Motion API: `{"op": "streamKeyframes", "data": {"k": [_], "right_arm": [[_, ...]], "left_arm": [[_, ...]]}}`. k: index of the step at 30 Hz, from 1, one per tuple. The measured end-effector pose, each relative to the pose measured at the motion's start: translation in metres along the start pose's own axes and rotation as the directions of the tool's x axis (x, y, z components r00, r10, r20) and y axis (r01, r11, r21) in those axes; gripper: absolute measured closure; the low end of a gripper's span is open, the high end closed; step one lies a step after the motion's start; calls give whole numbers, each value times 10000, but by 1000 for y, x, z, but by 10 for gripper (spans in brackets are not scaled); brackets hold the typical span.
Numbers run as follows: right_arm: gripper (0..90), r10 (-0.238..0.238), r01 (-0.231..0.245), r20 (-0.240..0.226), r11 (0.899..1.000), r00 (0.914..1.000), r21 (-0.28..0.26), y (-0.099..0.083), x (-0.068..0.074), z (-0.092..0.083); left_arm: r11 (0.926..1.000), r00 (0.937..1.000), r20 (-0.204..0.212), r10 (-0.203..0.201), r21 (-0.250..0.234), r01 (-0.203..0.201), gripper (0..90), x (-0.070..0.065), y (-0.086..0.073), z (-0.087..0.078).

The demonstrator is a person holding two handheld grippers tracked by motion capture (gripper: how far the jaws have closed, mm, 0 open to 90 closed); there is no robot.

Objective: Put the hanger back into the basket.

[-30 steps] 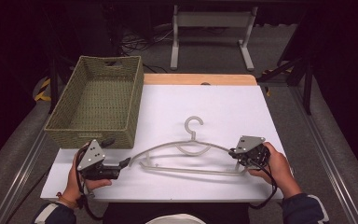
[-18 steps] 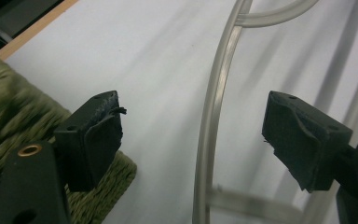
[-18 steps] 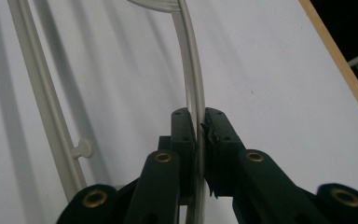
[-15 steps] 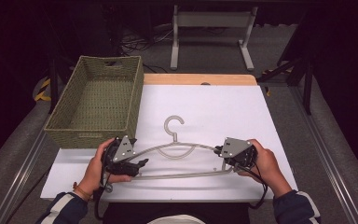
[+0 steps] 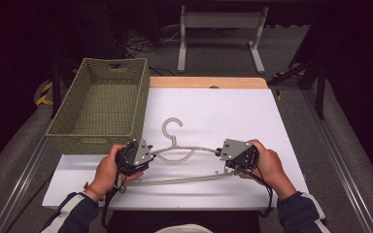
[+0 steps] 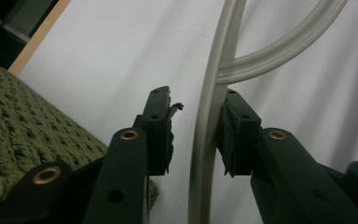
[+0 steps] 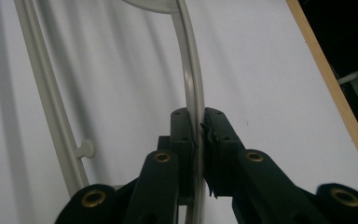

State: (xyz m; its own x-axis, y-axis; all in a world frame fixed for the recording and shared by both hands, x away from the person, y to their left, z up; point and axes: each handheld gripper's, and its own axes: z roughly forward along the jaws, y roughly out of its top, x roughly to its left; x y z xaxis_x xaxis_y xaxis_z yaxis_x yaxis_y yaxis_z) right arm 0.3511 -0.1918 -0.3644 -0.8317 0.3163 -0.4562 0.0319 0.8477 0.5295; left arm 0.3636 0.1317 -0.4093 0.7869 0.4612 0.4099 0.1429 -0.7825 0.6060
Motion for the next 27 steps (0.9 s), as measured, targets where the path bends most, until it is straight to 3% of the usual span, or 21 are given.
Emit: {"op": "streamKeyframes", "data": {"k": [2, 4, 5, 7, 13, 17, 20, 22, 23, 25, 27], "right_arm": [[834, -47, 48, 68, 10000, 10000, -54, 4, -1, 2], [835, -125, 125, 133, 9999, 9998, -24, 5, -1, 2], [834, -95, 95, 149, 9999, 9998, -32, 6, -1, 3], [834, -176, 177, 204, 9998, 9996, -72, 8, -1, 2], [830, -97, 101, 241, 9998, 9997, -161, 8, -2, 1], [803, 71, -43, 594, 9989, 9982, -462, 7, -3, -3], [787, 471, -360, 878, 9916, 9950, -1240, 6, -7, -15], [784, 512, -387, 905, 9901, 9946, -1347, 6, -8, -17], [765, 591, -401, 1281, 9884, 9900, -1463, 7, -8, -21], [709, 853, -562, 1587, 9821, 9836, -1797, 6, -9, -27], [581, 1345, -903, 1955, 9714, 9714, -2196, 5, -12, -34]], "left_arm": [[9996, 9996, -185, 216, 160, -213, 776, -1, 2, 1], [9996, 9994, -242, 240, 182, -235, 780, 0, 2, 1], [9999, 9998, -212, 50, 158, -47, 779, 1, 1, 2], [9998, 9998, -91, 156, 139, -154, 781, 4, 0, 2], [9997, 9994, -289, 190, 135, -186, 785, 4, 3, -1], [9997, 9991, -326, 257, 14, -256, 799, 2, 4, -4], [9989, 9988, -293, 388, -265, -396, 807, 1, 6, -9], [9984, 9993, -177, 336, -445, -343, 809, 0, 6, -10], [9984, 9992, -235, 313, -472, -323, 812, 1, 6, -11], [9979, 9997, -194, 121, -635, -133, 813, 3, 5, -13], [9978, 9998, -209, -48, -660, 34, 813, 4, 4, -14]]}}
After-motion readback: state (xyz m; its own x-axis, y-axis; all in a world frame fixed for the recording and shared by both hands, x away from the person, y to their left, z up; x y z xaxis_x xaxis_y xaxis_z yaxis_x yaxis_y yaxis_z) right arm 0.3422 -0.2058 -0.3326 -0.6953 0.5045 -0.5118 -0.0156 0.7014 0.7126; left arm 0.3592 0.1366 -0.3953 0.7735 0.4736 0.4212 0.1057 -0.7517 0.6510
